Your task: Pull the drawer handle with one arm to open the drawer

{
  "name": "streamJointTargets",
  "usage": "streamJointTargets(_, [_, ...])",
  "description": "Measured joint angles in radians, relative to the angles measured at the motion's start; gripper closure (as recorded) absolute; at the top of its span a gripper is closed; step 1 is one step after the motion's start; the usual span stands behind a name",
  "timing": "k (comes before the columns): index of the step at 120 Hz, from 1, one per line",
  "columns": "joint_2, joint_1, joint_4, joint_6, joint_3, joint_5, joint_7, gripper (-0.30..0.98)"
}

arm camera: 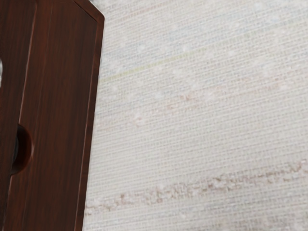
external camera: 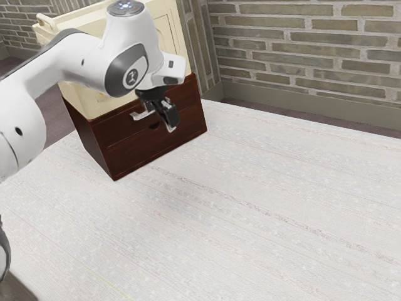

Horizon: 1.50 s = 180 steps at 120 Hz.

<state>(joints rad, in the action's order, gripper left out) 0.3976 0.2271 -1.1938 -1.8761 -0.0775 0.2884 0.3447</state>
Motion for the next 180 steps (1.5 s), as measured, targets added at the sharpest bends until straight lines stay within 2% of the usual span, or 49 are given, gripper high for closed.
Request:
streamJointTargets(33, [0.123,-0.002,0.166,0.015,0.029,0.010,0.033,0.00])
streamJointTargets(110, [0.272,0.008,0.346,0.053,0.062,0.007,0.093,0.00])
streamJointTargets(180, [0.309,0.009,0.411,0.060,0.082,0.006,0.130,0.00])
